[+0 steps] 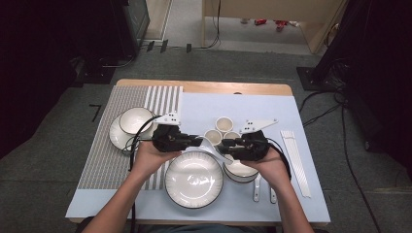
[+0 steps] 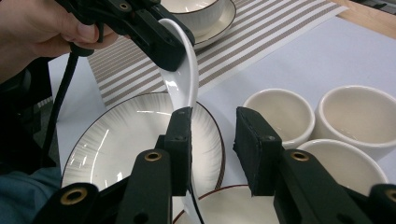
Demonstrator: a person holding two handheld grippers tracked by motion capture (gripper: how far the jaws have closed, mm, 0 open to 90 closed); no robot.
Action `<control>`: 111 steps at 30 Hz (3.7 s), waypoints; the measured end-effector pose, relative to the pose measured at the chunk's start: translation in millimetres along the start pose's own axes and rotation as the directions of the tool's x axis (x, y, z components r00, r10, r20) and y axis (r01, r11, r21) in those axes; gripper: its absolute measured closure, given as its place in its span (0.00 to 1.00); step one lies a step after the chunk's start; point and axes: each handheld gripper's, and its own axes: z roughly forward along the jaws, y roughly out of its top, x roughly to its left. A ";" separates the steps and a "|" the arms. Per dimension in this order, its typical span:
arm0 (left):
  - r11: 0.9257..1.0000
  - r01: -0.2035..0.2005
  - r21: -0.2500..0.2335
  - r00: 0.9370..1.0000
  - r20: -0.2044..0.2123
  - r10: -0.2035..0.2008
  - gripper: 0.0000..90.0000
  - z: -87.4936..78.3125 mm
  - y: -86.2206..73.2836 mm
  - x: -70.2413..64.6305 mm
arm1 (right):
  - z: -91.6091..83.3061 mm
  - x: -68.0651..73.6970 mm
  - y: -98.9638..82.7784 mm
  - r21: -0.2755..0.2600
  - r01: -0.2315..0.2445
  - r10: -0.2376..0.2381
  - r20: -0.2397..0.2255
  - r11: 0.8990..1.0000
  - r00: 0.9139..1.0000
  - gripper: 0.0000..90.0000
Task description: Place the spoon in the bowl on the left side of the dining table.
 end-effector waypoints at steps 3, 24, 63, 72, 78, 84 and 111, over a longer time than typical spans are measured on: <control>1.000 0.006 -0.001 1.000 -0.001 -0.006 0.94 -1.0 0.1 0.6 | -0.8 -0.8 -0.5 -0.001 0.002 -0.002 0.006 1.000 1.000 0.74; 1.000 0.023 0.012 1.000 -0.005 -0.023 0.94 -7.9 1.6 3.9 | -1.3 -5.9 -5.5 0.005 0.014 -0.014 0.060 1.000 0.998 0.62; 0.998 0.059 -0.012 0.997 -0.047 -0.059 0.94 -24.5 1.5 14.1 | -6.9 -14.7 -14.7 -0.003 0.000 0.000 0.129 1.000 0.992 0.44; 0.998 0.069 -0.014 0.995 -0.070 -0.070 0.95 -28.7 -0.9 20.1 | -9.7 -17.2 -17.8 -0.006 -0.004 0.005 0.146 1.000 0.989 0.42; 0.997 0.077 -0.015 0.994 -0.081 -0.078 0.95 -31.3 -2.3 23.5 | -11.2 -18.3 -19.6 -0.009 -0.008 0.009 0.158 1.000 0.987 0.41; 0.997 0.077 -0.009 0.991 -0.108 -0.077 0.94 -33.5 -3.8 26.9 | -13.6 -19.9 -21.2 -0.015 -0.011 0.014 0.170 1.000 0.985 0.40; 0.992 0.118 -0.042 0.984 -0.128 -0.123 0.95 -49.7 -9.0 40.5 | -18.9 -27.1 -29.8 -0.019 -0.026 0.029 0.210 0.999 0.977 0.39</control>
